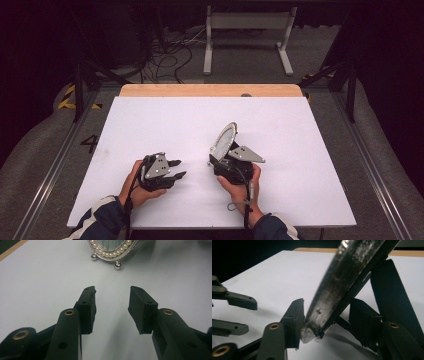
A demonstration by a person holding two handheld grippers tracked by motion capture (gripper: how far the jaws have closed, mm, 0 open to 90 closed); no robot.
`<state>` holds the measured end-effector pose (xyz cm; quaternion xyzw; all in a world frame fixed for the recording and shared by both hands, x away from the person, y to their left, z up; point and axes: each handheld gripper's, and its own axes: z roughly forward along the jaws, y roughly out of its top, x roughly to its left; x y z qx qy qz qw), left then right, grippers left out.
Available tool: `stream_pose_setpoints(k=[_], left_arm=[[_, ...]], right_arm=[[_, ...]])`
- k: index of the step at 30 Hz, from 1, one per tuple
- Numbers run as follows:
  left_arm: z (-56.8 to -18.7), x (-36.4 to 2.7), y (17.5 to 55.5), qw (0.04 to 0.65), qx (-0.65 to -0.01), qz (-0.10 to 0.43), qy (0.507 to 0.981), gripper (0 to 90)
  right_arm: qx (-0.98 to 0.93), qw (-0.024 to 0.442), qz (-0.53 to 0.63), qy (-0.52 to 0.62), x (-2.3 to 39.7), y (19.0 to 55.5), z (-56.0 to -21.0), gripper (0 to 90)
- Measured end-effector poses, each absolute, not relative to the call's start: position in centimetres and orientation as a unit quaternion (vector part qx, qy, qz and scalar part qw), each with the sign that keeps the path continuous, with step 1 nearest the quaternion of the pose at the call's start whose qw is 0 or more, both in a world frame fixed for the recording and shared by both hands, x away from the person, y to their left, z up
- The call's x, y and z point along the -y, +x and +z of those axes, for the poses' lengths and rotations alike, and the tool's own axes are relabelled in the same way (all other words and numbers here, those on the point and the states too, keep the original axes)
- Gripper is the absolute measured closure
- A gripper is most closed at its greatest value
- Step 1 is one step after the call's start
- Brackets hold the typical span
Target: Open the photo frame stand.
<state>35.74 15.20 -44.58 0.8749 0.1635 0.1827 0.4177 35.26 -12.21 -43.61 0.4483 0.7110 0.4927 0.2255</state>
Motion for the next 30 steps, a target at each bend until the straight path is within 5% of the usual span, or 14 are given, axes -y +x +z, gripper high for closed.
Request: stream_pose_setpoints(k=[17,30], left_arm=[[-44.5,-15.2,36.0,0.418,-0.165,0.177,0.876,55.2],[-44.4,-15.1,36.2,0.418,-0.165,0.179,0.875,53.7]], right_arm=[[-0.736,0.195,0.492,0.422,14.2,35.0,-43.5,59.2],[-0.735,0.204,0.499,0.412,14.5,35.0,-43.5,57.8]])
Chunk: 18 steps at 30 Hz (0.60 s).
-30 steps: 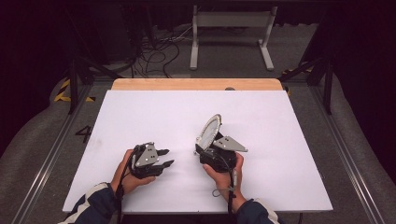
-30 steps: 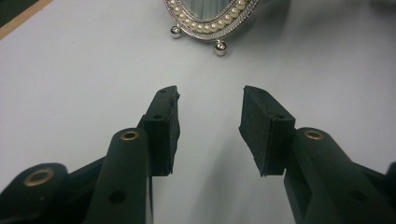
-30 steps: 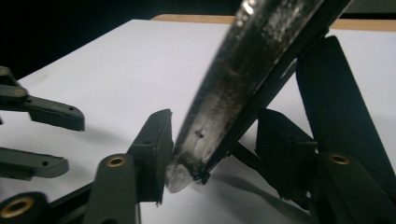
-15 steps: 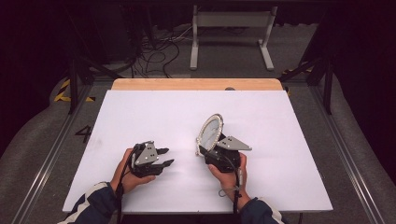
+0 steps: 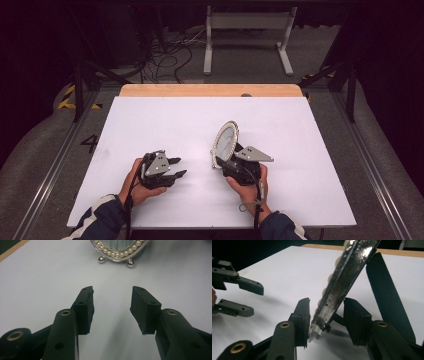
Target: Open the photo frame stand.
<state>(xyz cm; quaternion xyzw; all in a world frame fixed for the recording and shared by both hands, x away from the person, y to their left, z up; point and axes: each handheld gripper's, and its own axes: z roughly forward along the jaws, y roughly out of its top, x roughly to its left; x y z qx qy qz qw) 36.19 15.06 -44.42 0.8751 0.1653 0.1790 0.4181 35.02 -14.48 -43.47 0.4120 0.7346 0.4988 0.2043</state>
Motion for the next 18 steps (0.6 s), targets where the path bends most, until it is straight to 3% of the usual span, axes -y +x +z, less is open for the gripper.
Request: stream_pose_setpoints(k=[18], left_arm=[[-44.52,-15.53,36.61,0.426,-0.17,0.173,0.872,51.5]], right_arm=[[-0.736,0.208,0.497,0.41,14.47,35.03,-43.64,61.6]])
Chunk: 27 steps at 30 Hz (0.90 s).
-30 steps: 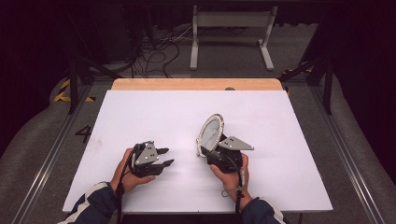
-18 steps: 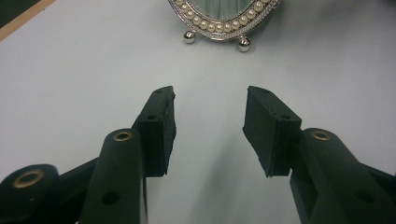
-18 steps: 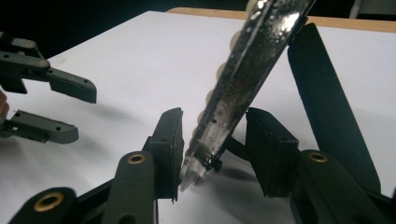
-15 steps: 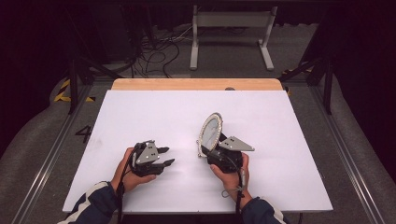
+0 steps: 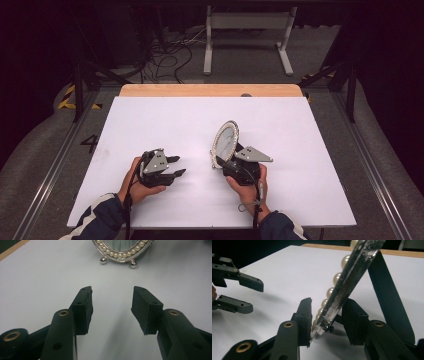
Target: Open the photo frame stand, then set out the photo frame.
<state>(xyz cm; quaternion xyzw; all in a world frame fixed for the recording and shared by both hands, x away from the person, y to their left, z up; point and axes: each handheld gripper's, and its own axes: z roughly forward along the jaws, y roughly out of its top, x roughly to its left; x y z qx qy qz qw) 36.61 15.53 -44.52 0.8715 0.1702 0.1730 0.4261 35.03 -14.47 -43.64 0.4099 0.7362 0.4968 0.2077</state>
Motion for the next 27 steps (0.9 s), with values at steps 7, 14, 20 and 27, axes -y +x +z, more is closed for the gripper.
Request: stream_pose_setpoints(k=[7,14,20,27], left_arm=[[-44.6,-15.7,36.5,0.423,-0.173,0.174,0.872,49.4],[-44.7,-15.8,36.6,0.424,-0.18,0.173,0.871,48.7],[-44.6,-15.8,36.6,0.425,-0.181,0.174,0.87,48.4],[-44.6,-15.1,37.4,0.427,-0.184,0.166,0.87,47.5]], right_arm=[[-0.741,0.204,0.495,0.405,14.7,35.1,-43.6,62.0],[-0.741,0.201,0.497,0.403,14.7,35.3,-43.6,62.0],[-0.742,0.199,0.496,0.405,15.0,35.3,-43.6,66.7],[-0.748,0.188,0.496,0.399,15.5,35.2,-43.5,67.9]])
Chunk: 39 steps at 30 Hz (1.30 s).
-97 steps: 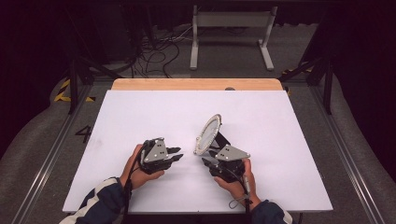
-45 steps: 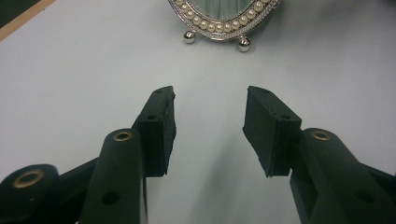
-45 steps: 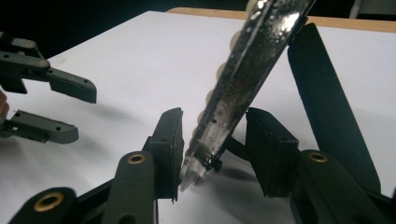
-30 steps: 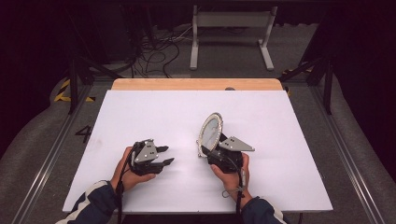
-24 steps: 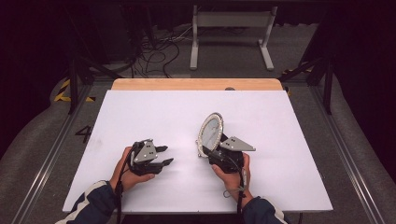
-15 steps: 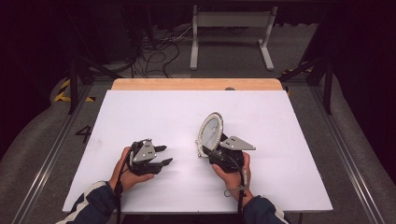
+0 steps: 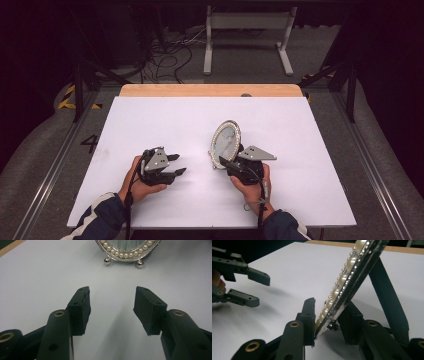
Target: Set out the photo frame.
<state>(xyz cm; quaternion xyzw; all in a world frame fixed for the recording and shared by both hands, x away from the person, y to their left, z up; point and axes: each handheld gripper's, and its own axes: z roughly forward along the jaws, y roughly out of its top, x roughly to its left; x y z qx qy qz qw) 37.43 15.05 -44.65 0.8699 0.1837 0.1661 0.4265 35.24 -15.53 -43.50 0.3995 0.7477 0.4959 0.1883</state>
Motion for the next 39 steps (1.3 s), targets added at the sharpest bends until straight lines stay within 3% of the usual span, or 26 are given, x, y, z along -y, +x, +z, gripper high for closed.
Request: stream_pose_setpoints(k=[15,17,24,32,37,39], left_arm=[[-44.0,-12.3,40.6,0.445,-0.193,0.15,0.862,39.5],[-43.8,-11.7,40.9,0.448,-0.199,0.157,0.857,31.7],[-43.8,-10.0,42.4,0.459,-0.192,0.139,0.856,27.2],[-44.4,-8.9,43.6,0.469,-0.193,0.125,0.853,24.4],[-44.5,-9.0,43.7,0.467,-0.198,0.119,0.854,23.4],[-44.6,-8.9,43.6,0.464,-0.199,0.116,0.855,23.3]], right_arm=[[-0.77,0.143,0.496,0.375,17.0,35.6,-43.2,70.9],[-0.773,0.138,0.495,0.372,17.2,35.6,-43.2,71.3],[-0.785,0.121,0.493,0.357,17.7,35.7,-43.0,72.0],[-0.783,0.132,0.488,0.363,18.0,35.4,-42.9,61.9],[-0.773,0.147,0.504,0.355,17.9,34.9,-42.9,72.9],[-0.771,0.159,0.504,0.355,17.6,34.7,-43.0,73.0]])
